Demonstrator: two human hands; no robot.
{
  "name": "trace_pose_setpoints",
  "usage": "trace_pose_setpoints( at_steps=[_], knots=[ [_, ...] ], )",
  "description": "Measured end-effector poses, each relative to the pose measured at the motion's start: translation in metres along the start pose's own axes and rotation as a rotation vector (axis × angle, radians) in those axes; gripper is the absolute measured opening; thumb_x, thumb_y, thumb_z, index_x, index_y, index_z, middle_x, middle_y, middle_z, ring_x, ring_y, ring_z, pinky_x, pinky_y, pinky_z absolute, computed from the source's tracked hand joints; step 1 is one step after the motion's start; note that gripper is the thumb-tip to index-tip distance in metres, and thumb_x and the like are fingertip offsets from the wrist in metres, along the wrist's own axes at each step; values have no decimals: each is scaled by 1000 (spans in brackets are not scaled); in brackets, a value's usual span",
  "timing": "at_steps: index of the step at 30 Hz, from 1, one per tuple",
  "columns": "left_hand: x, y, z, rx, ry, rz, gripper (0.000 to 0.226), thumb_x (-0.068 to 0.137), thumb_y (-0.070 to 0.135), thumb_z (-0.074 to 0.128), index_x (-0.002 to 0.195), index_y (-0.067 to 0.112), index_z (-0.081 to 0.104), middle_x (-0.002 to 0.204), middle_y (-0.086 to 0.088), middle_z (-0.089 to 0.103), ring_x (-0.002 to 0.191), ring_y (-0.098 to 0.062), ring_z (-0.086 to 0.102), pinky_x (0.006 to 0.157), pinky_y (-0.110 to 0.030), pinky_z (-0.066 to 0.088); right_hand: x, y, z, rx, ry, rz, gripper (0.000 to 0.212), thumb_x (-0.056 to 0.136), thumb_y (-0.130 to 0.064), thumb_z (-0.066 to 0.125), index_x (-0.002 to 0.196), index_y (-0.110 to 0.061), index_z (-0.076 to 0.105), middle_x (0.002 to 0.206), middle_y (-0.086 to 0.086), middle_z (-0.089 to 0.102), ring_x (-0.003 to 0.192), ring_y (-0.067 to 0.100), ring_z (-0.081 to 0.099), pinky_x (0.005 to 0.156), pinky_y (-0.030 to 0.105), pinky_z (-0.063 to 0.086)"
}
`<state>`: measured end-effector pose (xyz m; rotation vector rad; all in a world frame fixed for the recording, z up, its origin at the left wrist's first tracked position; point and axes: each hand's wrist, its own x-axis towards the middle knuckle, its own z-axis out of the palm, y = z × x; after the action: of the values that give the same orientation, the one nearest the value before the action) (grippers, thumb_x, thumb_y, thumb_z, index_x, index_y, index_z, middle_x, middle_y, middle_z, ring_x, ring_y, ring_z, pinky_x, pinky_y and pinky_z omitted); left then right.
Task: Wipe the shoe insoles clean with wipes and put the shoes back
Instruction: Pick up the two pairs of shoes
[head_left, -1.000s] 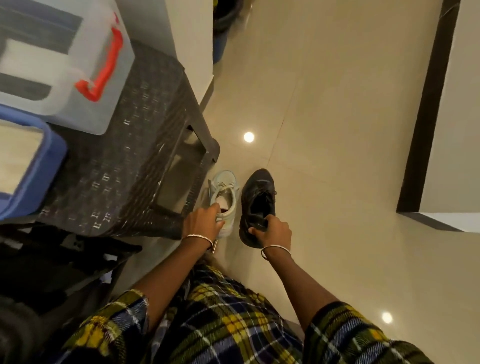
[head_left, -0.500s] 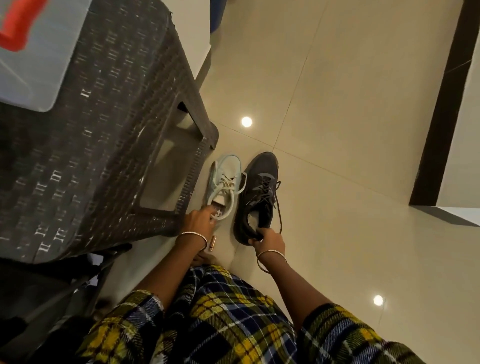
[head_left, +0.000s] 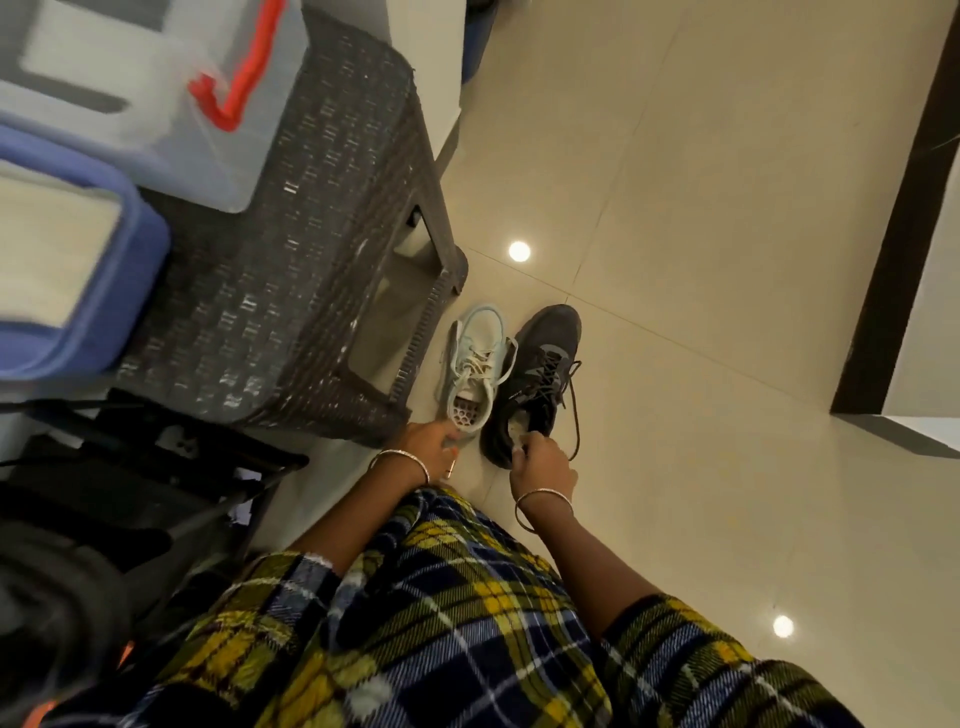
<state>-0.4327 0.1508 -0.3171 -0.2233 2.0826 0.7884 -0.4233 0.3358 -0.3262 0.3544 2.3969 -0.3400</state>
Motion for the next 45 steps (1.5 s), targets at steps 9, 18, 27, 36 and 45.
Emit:
trace_pose_setpoints(
  at_steps=[9,18,27,36,45],
  knots=[
    [-124,36,-91,-260,90,8,29,97,31,57,117,14,67,119,-8,67,109,-23,61,95,-33,45,-81,-53,-65,69,102,-340,33,102,-39,41,98,-17,66,94,9,70,96,35,62,82,41,44],
    [-299,26,-77,-561,938,36,14,93,23,60,103,23,71,88,9,68,75,-2,61,73,-13,47,-183,-123,-167,159,251,-635,22,96,-35,53,94,-23,72,96,7,73,95,34,66,84,42,52],
    [-416,-55,-28,-573,1613,-473,23,86,13,58,108,15,66,106,-11,66,98,-32,60,83,-41,48,-335,-206,-123,293,41,-998,10,90,-29,62,92,-26,71,94,-1,73,93,24,68,87,45,54],
    [-422,-111,-26,-956,955,-877,76,81,52,64,146,36,28,159,-12,8,135,-44,32,106,-57,34,-361,-243,-48,-281,-276,-861,82,92,-26,66,156,-34,15,163,19,7,145,42,27,115,49,33],
    [-396,-126,-46,-903,858,-906,44,94,38,54,131,16,47,124,-18,54,110,-38,56,78,-41,45,-347,-262,-37,-355,-92,-906,39,94,-14,60,131,-24,54,134,17,49,122,39,50,100,45,47]
  ],
)
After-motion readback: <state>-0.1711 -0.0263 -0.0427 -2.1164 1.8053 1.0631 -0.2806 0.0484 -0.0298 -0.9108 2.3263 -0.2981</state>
